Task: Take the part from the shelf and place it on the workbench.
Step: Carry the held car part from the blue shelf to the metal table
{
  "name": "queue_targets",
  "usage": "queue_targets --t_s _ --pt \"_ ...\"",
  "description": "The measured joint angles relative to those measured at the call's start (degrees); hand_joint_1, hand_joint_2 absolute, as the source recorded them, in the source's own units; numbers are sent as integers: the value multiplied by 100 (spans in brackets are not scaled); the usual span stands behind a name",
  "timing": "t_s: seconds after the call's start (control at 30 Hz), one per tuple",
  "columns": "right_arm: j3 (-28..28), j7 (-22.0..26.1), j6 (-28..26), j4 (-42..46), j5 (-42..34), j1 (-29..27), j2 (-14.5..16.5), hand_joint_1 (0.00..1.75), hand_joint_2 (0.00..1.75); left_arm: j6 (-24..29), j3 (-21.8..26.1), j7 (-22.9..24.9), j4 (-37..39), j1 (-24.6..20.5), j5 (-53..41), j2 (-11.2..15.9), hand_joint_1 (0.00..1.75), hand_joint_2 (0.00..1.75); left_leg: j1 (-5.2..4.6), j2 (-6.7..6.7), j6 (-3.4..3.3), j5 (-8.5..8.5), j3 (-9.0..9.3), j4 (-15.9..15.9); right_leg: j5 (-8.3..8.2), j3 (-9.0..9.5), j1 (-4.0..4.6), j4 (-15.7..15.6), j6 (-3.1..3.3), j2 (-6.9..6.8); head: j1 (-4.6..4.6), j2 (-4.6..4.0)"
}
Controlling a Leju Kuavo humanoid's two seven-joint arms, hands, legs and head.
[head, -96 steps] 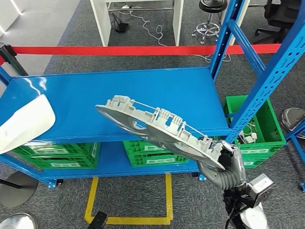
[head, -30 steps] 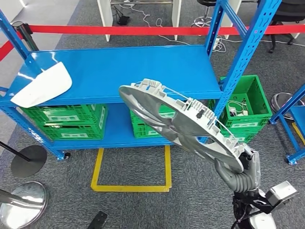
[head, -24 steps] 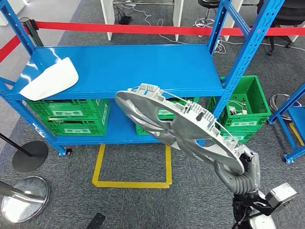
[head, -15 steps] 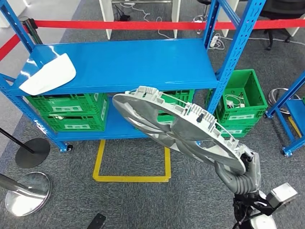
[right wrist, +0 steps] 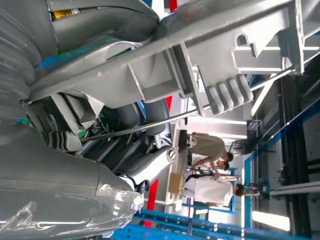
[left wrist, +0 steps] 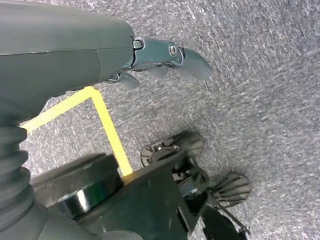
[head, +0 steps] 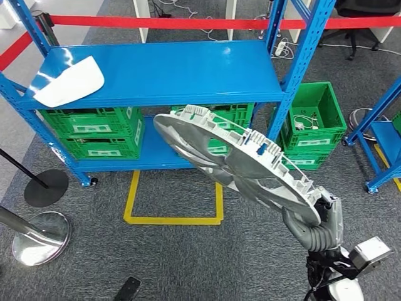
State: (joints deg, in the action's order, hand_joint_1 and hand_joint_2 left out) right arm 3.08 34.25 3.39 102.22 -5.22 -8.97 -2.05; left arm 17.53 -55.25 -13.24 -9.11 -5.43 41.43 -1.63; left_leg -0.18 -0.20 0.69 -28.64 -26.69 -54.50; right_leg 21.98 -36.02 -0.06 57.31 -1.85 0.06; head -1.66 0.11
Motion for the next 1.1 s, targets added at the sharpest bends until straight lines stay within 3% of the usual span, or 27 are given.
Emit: queue_targets --t_s 0.07,0.1,0.2,0.23,0.27,0.3,0.33,0.4,0.47,0.53,0.6,0.63,0.7,0.77,0.8,0.83,0.9,0.97,1.07,1.1 --pt "0 -1 -29 0 44 -12 4 175 175 0 0 -11 1 25 -6 6 0 175 -1 7 -94 48 -68 7 13 -79 -21 53 -62 -4 -1 0" --pt "0 0 -48 0 71 -21 4 175 175 0 0 -15 2 40 -9 11 0 175 3 12 -139 86 -94 11 129 -153 -29 197 -91 -3 -8 0" --pt "3 34 -104 0 187 -31 6 175 175 0 -4 -18 2 51 -18 20 0 175 -5 13 -206 189 -201 9 757 -563 -35 1279 -153 -1 -28 0" --pt "4 55 -127 0 230 -34 9 175 175 0 -8 -18 2 55 -22 21 0 175 -11 1 -209 218 -238 6 894 -656 -34 1596 -161 -2 -27 0" --pt "6 74 -152 0 269 -37 14 175 175 0 -14 -18 2 60 -26 22 0 175 -16 -21 -206 243 -270 3 926 -643 -34 1706 -159 -1 -26 0" --pt "7 87 -174 1 302 -40 19 175 175 0 -20 -18 2 64 -29 22 0 175 -20 -52 -199 266 -295 0 859 -509 -33 1578 -147 7 -26 0" --pt "7 93 -195 6 327 -42 23 175 175 1 -26 -18 2 64 -32 23 0 175 -22 -92 -187 285 -312 -4 718 -270 -32 1246 -128 34 -26 0" --pt "7 96 -221 23 358 -43 26 175 175 2 -33 -18 2 54 -37 19 0 175 -28 -176 -155 316 -348 -22 492 275 -40 397 -69 217 -25 0" --pt "8 101 -252 46 369 -45 30 175 175 5 -36 -18 2 42 -42 15 0 175 -21 -261 -95 360 -424 -54 459 516 -39 -7 -27 352 -20 0" --pt "9 104 -277 62 377 -50 35 175 175 7 -38 -17 2 50 -45 13 0 175 -1 -349 -17 407 -501 -72 448 504 -34 -29 9 291 -14 0" --pt "7 103 -285 71 388 -49 39 175 175 9 -40 -17 2 66 -45 16 0 175 4 -304 53 318 -598 -199 407 488 -50 -56 73 180 1 0" --pt "6 103 -287 75 388 -49 43 175 175 10 -42 -18 2 66 -45 19 0 175 5 -234 86 178 -711 -414 389 481 -62 -73 102 115 19 0" --pt "4 104 -290 81 387 -50 50 175 175 10 -43 -18 2 57 -45 20 0 175 24 -93 150 -199 -1067 -1149 375 450 -56 -71 129 -12 49 0" --pt "4 101 -294 80 390 -55 53 175 175 7 -47 -18 2 60 -45 17 0 175 42 -53 190 -352 -1316 -1685 367 421 -53 -64 135 -143 50 0" --pt "4 99 -295 80 391 -56 54 175 175 5 -51 -18 2 65 -45 16 0 175 50 -42 199 -272 -1292 -1659 366 414 -53 -59 133 -204 50 0" --pt "4 98 -297 80 391 -56 57 175 175 4 -58 -18 2 69 -45 18 0 175 55 -9 200 -102 -1150 -1409 365 413 -54 -55 131 -262 50 0" --pt "4 98 -297 81 393 -54 67 175 175 4 -74 -17 2 57 -48 19 0 175 40 215 189 245 -717 -619 370 416 -36 -38 104 -367 55 0" --pt "4 99 -300 81 400 -54 73 175 175 4 -92 -17 2 29 -52 12 0 175 11 383 117 378 -497 -141 372 406 1 -19 52 -463 53 0" --pt "4 101 -306 81 412 -50 78 175 175 4 -124 -16 2 44 -54 19 0 175 -8 250 -20 409 -543 -85 383 384 -4 -10 -26 -581 48 0" --pt "4 100 -309 82 415 -49 79 175 175 4 -131 -16 2 54 -54 26 0 175 -3 191 -61 429 -555 -79 456 347 -20 71 -54 -493 44 0"
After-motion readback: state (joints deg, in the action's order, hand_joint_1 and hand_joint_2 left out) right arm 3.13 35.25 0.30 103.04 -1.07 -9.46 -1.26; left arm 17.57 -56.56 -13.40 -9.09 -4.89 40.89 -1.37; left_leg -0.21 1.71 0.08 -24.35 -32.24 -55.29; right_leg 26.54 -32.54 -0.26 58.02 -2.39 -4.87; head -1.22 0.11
